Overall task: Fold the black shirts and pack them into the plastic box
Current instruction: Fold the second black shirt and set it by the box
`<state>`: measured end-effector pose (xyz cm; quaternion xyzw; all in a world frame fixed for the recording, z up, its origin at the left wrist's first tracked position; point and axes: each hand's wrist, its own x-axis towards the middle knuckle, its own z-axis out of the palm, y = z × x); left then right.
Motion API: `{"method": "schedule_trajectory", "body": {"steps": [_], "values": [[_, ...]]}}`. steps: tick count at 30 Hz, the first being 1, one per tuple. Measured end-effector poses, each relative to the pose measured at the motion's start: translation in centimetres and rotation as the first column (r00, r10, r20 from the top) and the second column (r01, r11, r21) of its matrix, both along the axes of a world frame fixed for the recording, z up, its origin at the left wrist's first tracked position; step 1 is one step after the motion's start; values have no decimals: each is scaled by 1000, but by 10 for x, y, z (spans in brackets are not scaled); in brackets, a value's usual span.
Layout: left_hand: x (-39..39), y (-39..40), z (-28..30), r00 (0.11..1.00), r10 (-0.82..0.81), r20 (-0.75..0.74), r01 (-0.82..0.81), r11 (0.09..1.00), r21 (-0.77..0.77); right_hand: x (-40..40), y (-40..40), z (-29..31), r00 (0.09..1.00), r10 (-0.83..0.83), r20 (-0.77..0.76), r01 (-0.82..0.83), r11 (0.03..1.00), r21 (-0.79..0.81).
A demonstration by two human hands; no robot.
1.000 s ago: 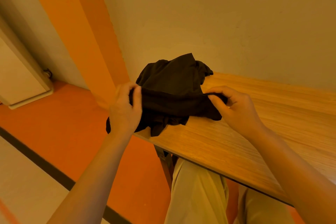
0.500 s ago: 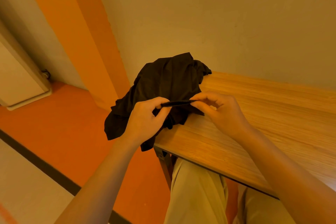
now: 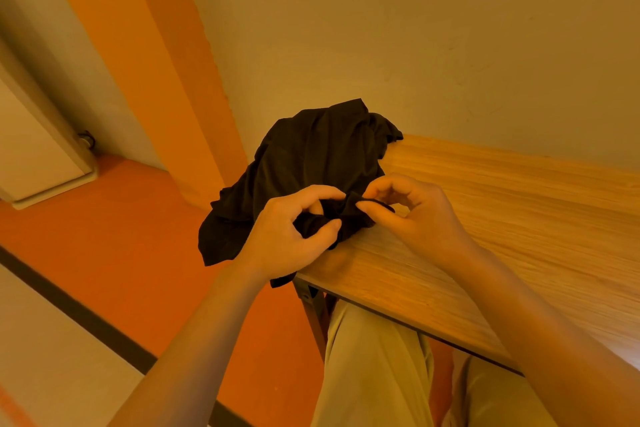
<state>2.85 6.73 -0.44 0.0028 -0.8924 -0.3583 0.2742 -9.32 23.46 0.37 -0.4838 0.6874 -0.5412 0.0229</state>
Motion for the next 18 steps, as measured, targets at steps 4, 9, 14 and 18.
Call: {"method": "schedule_trajectory", "body": {"steps": [4,9,14,18], "values": [[-2,7,1,996,31,-78,-31,1000,1,2,0,1,999,-12,-35,13,1000,29],[-7,11,-1,984,80,-158,-81,997,-1,6,1,1,999,14,-39,-11,998,68],[-5,11,2,988,57,-141,-65,997,-49,5,1,2,998,18,-58,-17,1000,23],[-1,11,8,997,82,15,-83,989,120,5,1,2,999,20,-38,-20,1000,-11]]}}
